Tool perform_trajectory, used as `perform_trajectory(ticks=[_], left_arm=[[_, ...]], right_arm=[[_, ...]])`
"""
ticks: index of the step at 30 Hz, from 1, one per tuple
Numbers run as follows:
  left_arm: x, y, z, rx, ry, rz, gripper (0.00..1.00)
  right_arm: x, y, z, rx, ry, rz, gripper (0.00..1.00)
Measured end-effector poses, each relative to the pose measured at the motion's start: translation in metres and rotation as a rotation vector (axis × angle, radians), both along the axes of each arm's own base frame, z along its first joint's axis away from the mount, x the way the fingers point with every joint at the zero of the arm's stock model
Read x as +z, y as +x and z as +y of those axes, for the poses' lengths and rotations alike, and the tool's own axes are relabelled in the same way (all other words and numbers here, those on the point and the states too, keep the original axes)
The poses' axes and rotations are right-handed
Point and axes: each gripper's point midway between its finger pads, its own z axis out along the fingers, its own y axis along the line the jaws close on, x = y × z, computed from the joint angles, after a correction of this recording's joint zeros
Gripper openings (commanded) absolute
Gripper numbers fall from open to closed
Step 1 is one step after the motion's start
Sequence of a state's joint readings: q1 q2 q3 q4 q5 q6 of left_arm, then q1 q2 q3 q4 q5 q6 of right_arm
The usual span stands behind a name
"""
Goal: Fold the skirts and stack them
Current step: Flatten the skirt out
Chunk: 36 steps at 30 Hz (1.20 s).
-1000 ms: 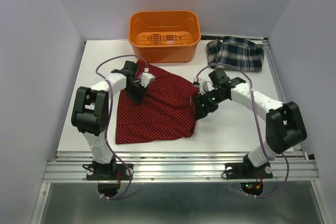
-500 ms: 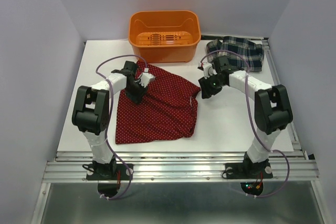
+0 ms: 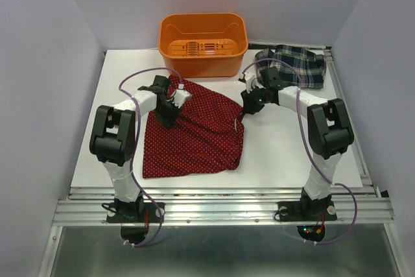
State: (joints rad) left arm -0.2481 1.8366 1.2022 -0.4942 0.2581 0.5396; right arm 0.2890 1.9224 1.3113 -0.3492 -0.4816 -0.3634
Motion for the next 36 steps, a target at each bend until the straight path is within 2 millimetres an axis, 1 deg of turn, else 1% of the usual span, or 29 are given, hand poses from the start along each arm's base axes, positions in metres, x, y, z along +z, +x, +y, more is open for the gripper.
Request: perform_trajectory(ticks=[1, 2, 3, 8, 11, 12, 13, 15, 18, 20, 21, 22, 23, 24, 25, 27, 28, 29, 30, 31, 32, 34, 36], left_arm=[[-0.002, 0.000, 0.000, -0.002, 0.002, 0.003, 0.28], [-0.002, 0.001, 0.000, -0.001, 0.004, 0.002, 0.28], [-0.002, 0.003, 0.000, -0.001, 0.005, 0.000, 0.27], [-0.002, 0.008, 0.000, 0.001, 0.009, 0.000, 0.25], [-0.002, 0.010, 0.000, 0.002, 0.012, -0.002, 0.23], [-0.002, 0.010, 0.000, 0.002, 0.014, -0.003, 0.22], [-0.002, 0.011, 0.001, 0.002, 0.015, -0.003, 0.21], [-0.002, 0.011, 0.001, 0.003, 0.018, -0.005, 0.18], [-0.002, 0.012, 0.002, 0.003, 0.021, -0.008, 0.17], [-0.002, 0.012, 0.002, 0.003, 0.022, -0.010, 0.26], [-0.002, 0.012, 0.002, 0.002, 0.021, -0.011, 0.31], [-0.002, 0.013, 0.001, 0.001, 0.018, -0.014, 0.36], [-0.002, 0.014, 0.000, -0.002, 0.014, -0.017, 0.41], [0.001, 0.014, -0.002, -0.007, 0.002, -0.022, 0.43], [0.004, 0.014, -0.004, -0.015, -0.013, -0.030, 0.45], [0.014, 0.013, -0.008, -0.023, -0.040, -0.050, 0.47], [0.026, 0.013, -0.011, -0.030, -0.064, -0.079, 0.48], [0.040, 0.014, -0.014, -0.036, -0.084, -0.114, 0.48], [0.053, 0.015, -0.016, -0.042, -0.103, -0.148, 0.48], [0.072, 0.018, -0.019, -0.049, -0.124, -0.201, 0.48], [0.092, 0.020, -0.022, -0.057, -0.146, -0.260, 0.48], [0.119, 0.022, -0.026, -0.065, -0.174, -0.340, 0.48], [0.135, 0.023, -0.028, -0.064, -0.192, -0.388, 0.47]], right_arm=[[0.000, 0.001, 0.002, 0.017, 0.005, -0.013, 0.18], [0.000, 0.002, 0.003, 0.030, 0.011, -0.020, 0.05], [0.000, 0.004, 0.004, 0.042, 0.012, -0.029, 0.01], [0.006, 0.012, 0.004, 0.105, -0.012, -0.099, 0.01], [0.011, 0.023, -0.003, 0.062, -0.050, -0.138, 0.01], [0.016, 0.033, -0.008, 0.020, -0.075, -0.176, 0.01], [0.021, 0.039, -0.011, -0.008, -0.084, -0.198, 0.01], [0.038, 0.054, -0.019, -0.089, -0.105, -0.266, 0.01], [0.060, 0.071, -0.028, -0.174, -0.117, -0.351, 0.01], [0.066, 0.080, -0.031, -0.215, -0.123, -0.390, 0.01], [0.065, 0.084, -0.032, -0.233, -0.129, -0.398, 0.01], [0.061, 0.085, -0.033, -0.244, -0.136, -0.397, 0.04], [0.056, 0.087, -0.034, -0.255, -0.147, -0.390, 0.12], [0.049, 0.087, -0.035, -0.261, -0.157, -0.378, 0.12], [0.039, 0.088, -0.036, -0.265, -0.173, -0.362, 0.19], [0.020, 0.088, -0.040, -0.274, -0.204, -0.332, 0.41], [0.011, 0.086, -0.044, -0.279, -0.225, -0.313, 0.58], [0.005, 0.085, -0.046, -0.279, -0.240, -0.300, 0.59], [0.004, 0.083, -0.048, -0.287, -0.249, -0.291, 0.64], [0.003, 0.081, -0.050, -0.294, -0.257, -0.285, 0.68], [0.005, 0.080, -0.051, -0.295, -0.260, -0.282, 0.67], [0.012, 0.076, -0.052, -0.300, -0.257, -0.275, 0.66], [0.030, 0.069, -0.054, -0.312, -0.244, -0.274, 0.63]])
